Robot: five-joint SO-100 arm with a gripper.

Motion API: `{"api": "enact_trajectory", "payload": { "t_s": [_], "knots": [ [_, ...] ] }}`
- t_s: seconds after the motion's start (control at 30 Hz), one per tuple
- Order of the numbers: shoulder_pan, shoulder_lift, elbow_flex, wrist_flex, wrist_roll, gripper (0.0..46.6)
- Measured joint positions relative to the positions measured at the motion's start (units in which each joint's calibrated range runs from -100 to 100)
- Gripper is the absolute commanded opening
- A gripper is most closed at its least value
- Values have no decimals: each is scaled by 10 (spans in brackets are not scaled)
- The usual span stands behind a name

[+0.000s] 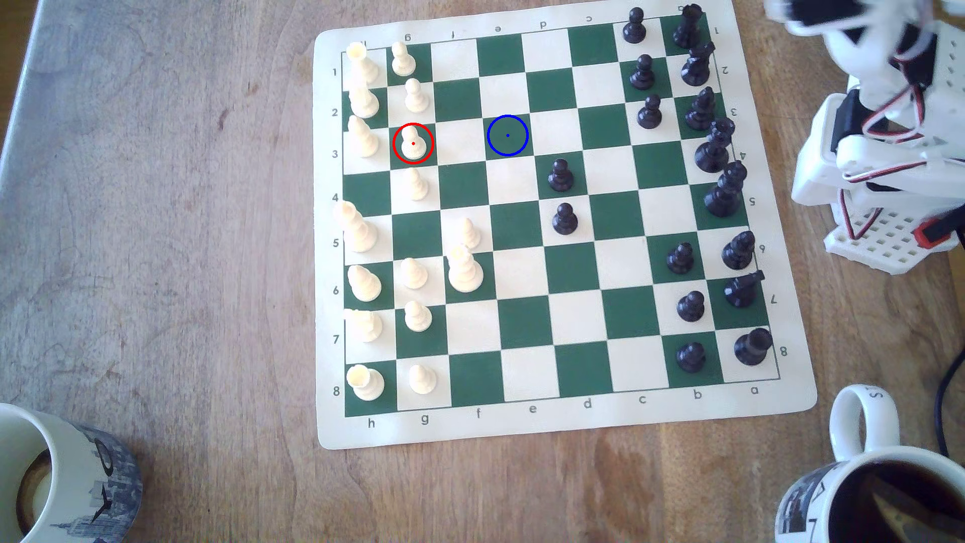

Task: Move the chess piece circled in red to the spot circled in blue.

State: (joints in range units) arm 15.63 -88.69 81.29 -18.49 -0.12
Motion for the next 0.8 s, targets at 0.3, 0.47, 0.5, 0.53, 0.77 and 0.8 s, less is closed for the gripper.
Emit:
{"api": "enact_trajectory", "payload": {
  "t_s": [0.3, 0.47, 0.5, 0.53, 0.77, 0.8],
  "knots": [
    [13, 233, -196, 253, 0, 2],
    [36, 282, -268, 354, -3, 2],
    [29, 313, -299, 375, -3, 2],
    [24, 328, -308, 381, -3, 2],
    [-27, 500, -435, 473, -13, 2],
    [-36, 544, -474, 513, -21, 3]
  ]
}}
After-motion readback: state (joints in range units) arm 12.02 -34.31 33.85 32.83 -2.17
